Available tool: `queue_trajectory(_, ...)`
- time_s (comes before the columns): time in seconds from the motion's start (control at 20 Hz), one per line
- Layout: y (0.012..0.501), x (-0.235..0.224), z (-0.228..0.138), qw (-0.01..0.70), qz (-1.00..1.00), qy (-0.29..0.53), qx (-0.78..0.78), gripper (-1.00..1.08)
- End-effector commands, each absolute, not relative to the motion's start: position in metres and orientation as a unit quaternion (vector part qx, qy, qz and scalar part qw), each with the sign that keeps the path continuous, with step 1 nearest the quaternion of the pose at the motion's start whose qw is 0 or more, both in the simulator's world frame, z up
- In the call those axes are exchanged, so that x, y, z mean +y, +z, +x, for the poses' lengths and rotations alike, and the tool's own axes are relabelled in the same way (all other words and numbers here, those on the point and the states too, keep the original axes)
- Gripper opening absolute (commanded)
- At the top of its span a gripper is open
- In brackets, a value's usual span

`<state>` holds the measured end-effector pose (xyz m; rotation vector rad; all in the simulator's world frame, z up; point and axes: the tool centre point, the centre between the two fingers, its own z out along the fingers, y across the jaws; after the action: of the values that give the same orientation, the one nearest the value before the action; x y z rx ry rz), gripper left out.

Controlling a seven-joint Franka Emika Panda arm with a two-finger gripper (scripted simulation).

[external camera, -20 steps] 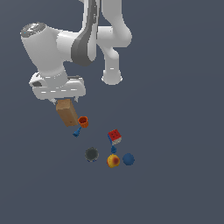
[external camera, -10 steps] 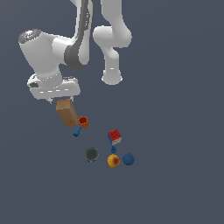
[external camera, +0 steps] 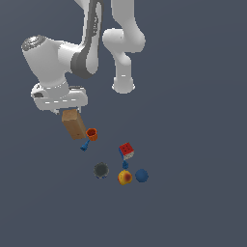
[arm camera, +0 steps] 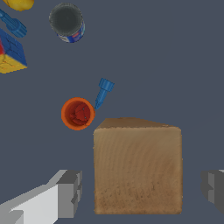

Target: Pick up a designated object from a clutter of objects.

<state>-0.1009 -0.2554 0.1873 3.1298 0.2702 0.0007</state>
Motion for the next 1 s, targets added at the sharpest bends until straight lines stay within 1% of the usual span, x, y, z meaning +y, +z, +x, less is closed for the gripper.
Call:
queue_trajectory(0.0, 0.18, -0.255, -0.102, 0.0, 0.996, 0.0, 0.086, 1.0)
queue_trajectory(0.35, 0.15, -0.256, -0.102, 0.001, 0.996, 0.0, 0.087, 1.0)
queue_trajectory(0.6, 0.143, -0.256, -0.102, 0.001, 0.996, 0.0, 0.087, 1.0)
queue_trajectory(0.65, 0.143, -0.256, -0.102, 0.001, 0.996, 0.0, 0.087, -1.0)
queue_trajectory(0.95, 0.143, -0.256, -0.102, 0.001, 0.996, 0.0, 0.087, -1.0)
